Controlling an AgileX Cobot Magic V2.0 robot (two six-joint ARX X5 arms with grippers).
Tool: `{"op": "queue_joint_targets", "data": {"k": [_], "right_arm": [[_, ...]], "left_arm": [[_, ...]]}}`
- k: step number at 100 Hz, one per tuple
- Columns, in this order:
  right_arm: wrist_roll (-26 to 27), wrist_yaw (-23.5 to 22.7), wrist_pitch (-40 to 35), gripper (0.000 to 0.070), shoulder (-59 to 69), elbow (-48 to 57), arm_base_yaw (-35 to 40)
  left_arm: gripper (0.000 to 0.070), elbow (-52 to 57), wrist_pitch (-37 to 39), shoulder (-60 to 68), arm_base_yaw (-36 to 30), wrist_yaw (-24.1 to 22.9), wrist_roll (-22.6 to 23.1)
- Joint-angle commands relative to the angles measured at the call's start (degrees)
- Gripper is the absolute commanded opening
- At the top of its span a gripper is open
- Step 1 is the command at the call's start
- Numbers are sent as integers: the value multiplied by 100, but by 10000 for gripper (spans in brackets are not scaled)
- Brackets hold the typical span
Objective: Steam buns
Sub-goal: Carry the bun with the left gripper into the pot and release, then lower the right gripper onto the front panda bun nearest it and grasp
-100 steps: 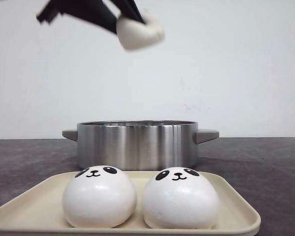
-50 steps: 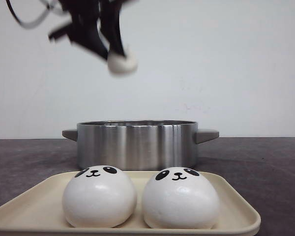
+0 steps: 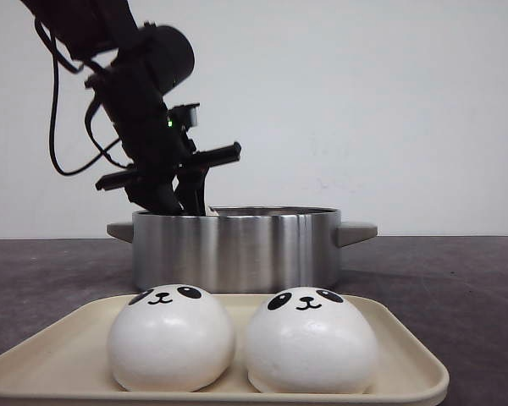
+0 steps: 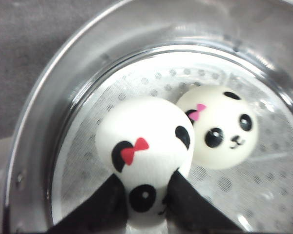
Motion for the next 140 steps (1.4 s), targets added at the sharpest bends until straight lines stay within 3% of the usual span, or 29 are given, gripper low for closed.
{"op": "queue_joint_targets", "data": {"k": [1, 7, 14, 24, 49, 65, 85, 103, 113, 126, 131, 140], "right_arm": [[24, 26, 17, 12, 46, 103, 61], [48, 28, -7, 12, 48, 103, 61], [72, 28, -24, 12, 48, 103, 61], [96, 28, -24, 12, 48, 103, 61], [155, 39, -118, 12, 50, 103, 61], [184, 297, -496, 12, 138, 96, 61], [284, 280, -1008, 12, 476, -240, 59], [717, 243, -824, 12, 767, -1209, 57], [1067, -96, -422, 12, 872, -1967, 57], [1578, -920, 190, 16, 1049, -2905, 74], [1764, -1191, 341, 106, 1137, -3187, 103], [1958, -1572, 592, 448, 1325, -3565, 238]], "left_arm": [[142, 157, 111, 120, 4, 4, 42], [284, 155, 109, 120, 20, 2, 44], [400, 157, 114, 120, 22, 4, 44], [479, 162, 63, 118, 37, 9, 39], [481, 293, -341, 44, 37, 35, 37], [473, 730, -896, -278, 33, 35, 17], [469, 782, -999, -1596, -146, 57, -297], [469, 782, -1353, -2938, -514, 48, -291], [469, 782, -1462, -3574, -750, 50, -330], [469, 782, -1600, -4275, -1045, 48, -420], [469, 782, -1676, -4483, -1141, 46, -420], [469, 782, -1904, -4806, -1257, -9, -442]]}}
